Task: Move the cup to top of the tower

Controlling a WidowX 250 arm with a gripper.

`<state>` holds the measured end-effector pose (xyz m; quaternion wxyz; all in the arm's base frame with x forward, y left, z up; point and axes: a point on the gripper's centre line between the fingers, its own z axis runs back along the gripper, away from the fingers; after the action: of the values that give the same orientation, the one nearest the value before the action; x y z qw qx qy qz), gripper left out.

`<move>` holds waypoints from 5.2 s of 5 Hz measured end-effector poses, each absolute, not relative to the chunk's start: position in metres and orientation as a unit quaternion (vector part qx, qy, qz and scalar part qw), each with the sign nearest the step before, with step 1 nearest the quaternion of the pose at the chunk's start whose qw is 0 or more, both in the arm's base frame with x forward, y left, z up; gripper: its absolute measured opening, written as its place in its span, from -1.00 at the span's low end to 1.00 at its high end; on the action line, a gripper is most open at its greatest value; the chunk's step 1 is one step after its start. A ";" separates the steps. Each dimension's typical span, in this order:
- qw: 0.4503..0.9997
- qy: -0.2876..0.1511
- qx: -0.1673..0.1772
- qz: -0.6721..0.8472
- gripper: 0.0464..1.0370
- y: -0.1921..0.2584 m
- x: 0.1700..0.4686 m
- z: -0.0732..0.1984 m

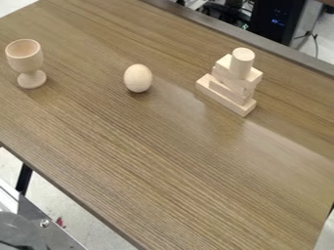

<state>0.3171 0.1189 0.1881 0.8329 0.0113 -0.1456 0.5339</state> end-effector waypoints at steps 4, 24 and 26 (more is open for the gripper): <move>0.829 -0.073 0.041 0.553 0.92 0.181 0.292 0.131; 0.949 0.021 -0.024 0.313 -0.89 -0.022 0.284 0.218; 0.967 -0.016 -0.030 0.254 -0.89 -0.051 0.303 0.195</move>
<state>0.3029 -0.0513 0.1949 0.9665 -0.0299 -0.0156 0.2544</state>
